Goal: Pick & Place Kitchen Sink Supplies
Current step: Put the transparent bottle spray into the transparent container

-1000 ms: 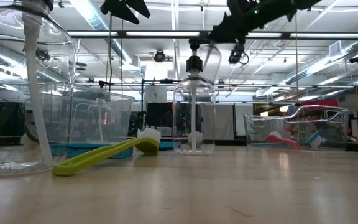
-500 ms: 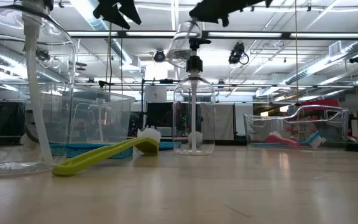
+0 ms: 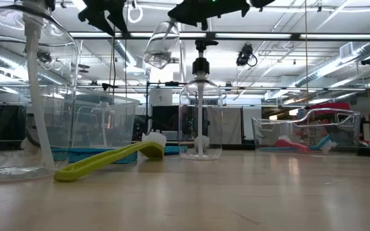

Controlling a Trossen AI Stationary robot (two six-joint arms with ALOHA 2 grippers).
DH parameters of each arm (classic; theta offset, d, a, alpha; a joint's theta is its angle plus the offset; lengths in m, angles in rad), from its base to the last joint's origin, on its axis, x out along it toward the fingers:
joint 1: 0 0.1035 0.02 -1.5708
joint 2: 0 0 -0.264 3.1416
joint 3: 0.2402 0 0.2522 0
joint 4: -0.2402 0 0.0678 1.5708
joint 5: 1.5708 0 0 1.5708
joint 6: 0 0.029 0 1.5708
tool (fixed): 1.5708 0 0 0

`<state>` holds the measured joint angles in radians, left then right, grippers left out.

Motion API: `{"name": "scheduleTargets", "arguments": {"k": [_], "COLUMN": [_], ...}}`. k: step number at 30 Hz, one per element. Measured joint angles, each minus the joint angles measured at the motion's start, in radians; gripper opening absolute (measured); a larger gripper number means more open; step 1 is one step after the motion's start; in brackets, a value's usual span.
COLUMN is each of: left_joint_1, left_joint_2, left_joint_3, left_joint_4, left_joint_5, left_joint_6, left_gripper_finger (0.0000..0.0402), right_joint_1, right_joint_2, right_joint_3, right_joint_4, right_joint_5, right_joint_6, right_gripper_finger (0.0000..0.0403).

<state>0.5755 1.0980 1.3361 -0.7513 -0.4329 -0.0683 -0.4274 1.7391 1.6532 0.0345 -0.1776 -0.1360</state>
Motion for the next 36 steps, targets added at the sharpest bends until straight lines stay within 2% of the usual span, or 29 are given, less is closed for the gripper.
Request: {"name": "scheduleTargets", "arguments": {"k": [13, 24, 28, 32, 36], "left_joint_1": [0.003, 0.003, 0.003, 0.003, 0.004], "left_joint_2": [-0.119, -0.132, -0.131, -0.130, -0.130], "left_joint_3": [0.000, 0.000, 0.000, 0.000, 0.000], "left_joint_4": [-0.118, -0.142, -0.121, -0.031, 0.039], "left_joint_5": [0.001, 0.013, 0.068, 0.154, 0.276], "left_joint_6": [-0.052, -0.057, -0.077, -0.032, 0.016], "left_gripper_finger": [0.0305, 0.0305, 0.0305, 0.0305, 0.0305], "right_joint_1": [-0.005, -0.005, -0.006, -0.004, -0.003], "right_joint_2": [0.103, 0.111, 0.110, 0.110, 0.110], "right_joint_3": [0.055, 0.055, 0.055, 0.055, 0.055], "right_joint_4": [0.106, 0.182, 0.184, 0.184, 0.167], "right_joint_5": [-0.026, -0.023, -0.025, -0.114, -0.278], "right_joint_6": [0.050, 0.078, 0.100, 0.095, 0.109], "right_gripper_finger": [0.0135, 0.0135, 0.0135, 0.0135, 0.0135]}}
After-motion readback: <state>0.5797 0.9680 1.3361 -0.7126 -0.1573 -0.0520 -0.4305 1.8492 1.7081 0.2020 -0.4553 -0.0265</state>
